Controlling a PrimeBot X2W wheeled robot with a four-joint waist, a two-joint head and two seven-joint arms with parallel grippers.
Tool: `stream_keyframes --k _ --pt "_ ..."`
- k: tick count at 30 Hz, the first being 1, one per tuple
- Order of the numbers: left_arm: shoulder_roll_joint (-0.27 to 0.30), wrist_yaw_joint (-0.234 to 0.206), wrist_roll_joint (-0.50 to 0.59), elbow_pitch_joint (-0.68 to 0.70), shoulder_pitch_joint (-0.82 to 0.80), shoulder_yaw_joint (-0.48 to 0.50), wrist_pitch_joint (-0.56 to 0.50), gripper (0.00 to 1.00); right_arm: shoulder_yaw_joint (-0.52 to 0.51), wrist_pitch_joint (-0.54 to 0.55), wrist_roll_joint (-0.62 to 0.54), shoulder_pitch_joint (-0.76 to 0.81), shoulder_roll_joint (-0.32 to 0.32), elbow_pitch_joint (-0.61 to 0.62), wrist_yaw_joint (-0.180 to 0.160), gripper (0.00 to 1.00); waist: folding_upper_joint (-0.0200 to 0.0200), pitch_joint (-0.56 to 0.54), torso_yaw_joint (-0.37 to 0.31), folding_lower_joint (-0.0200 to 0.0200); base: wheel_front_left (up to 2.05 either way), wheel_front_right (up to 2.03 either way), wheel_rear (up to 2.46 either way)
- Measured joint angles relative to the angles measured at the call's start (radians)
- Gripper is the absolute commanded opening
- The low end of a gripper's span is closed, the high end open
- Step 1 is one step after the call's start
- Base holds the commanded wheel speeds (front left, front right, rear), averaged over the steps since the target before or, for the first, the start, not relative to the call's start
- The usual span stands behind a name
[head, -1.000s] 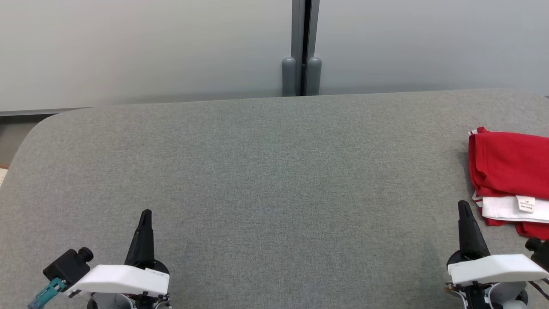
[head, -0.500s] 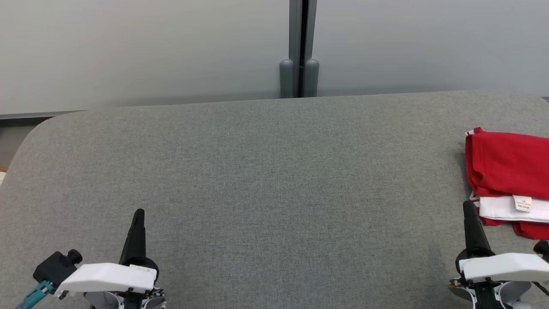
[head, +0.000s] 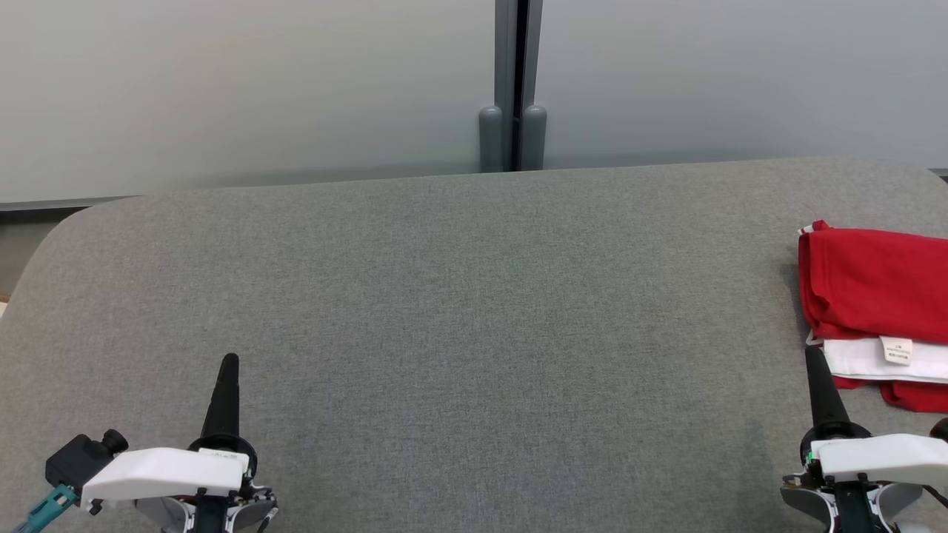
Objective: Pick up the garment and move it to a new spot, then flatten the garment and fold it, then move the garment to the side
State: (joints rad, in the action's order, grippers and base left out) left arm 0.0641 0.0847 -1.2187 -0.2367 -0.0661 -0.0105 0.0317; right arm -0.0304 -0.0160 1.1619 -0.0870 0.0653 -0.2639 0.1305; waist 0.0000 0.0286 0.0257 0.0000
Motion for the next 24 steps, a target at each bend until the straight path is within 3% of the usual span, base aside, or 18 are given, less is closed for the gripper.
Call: stream_keyframes --k 24 --pt "0.001 0.02 -0.193 -0.003 -0.019 0.046 -0.059 0.0 -0.036 0.059 0.211 -0.007 -0.006 0.01 0.0 0.0 0.0 -0.01 -0.011 0.0 0.0 0.0 0.0"
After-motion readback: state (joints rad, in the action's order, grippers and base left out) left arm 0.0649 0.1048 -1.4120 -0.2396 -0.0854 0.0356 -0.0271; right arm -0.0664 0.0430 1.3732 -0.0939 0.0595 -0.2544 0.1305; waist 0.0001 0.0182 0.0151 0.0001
